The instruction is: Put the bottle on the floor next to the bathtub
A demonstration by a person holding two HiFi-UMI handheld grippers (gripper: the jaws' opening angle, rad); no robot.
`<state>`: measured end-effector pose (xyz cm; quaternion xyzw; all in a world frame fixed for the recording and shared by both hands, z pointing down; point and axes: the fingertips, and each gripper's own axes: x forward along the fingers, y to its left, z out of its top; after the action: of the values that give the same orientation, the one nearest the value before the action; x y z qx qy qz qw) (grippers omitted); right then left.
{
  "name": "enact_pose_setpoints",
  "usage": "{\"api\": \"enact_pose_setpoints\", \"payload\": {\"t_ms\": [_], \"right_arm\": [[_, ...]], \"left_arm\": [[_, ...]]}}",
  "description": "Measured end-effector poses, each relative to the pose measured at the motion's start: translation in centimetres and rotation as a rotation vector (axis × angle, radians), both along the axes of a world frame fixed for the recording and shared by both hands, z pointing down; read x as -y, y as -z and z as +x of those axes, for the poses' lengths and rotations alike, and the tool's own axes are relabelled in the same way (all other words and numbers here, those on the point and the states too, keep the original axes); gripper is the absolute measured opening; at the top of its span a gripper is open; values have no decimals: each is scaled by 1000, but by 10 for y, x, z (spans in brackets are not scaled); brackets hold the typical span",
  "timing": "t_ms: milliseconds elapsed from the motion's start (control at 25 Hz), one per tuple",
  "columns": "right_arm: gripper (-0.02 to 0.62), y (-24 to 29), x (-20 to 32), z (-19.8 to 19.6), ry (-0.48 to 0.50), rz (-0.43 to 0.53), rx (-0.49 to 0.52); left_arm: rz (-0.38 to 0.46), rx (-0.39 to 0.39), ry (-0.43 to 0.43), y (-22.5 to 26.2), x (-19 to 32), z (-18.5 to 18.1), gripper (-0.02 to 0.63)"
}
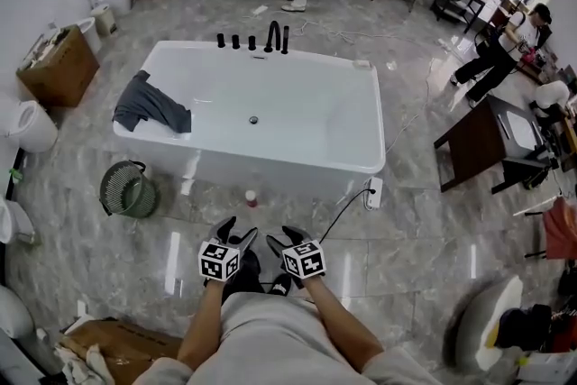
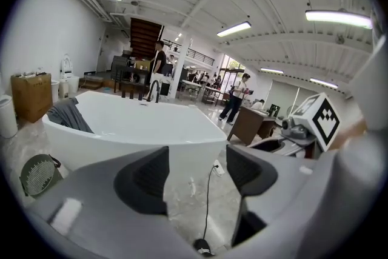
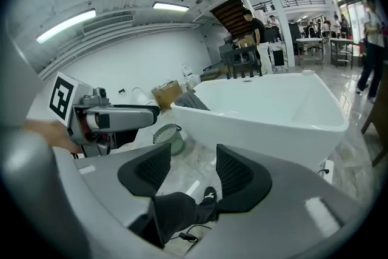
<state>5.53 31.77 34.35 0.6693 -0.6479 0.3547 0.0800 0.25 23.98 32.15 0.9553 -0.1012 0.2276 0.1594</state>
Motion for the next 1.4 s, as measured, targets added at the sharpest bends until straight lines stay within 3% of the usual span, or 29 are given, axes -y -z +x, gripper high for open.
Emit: {"api": "enact_pose_setpoints", "payload": {"t_ms": [160,240,440,720,1400], "right_arm": [[235,0,-9,3,-11,22,9],[225,1,-12,4,-20,29,11],[95,2,-16,2,-25,37,14],[3,1,-17,1,-23,47,33],[3,-9,-23,1,-1,7,4]], "left_arm": [[10,5,-18,3,-8,2,342],[12,9,-11,4,-8,-3,292],[23,10,20,5,-9,-8,156],[24,46,21,1,-14,-9,65],[7,44,61,-6,-11,-16,58]]}}
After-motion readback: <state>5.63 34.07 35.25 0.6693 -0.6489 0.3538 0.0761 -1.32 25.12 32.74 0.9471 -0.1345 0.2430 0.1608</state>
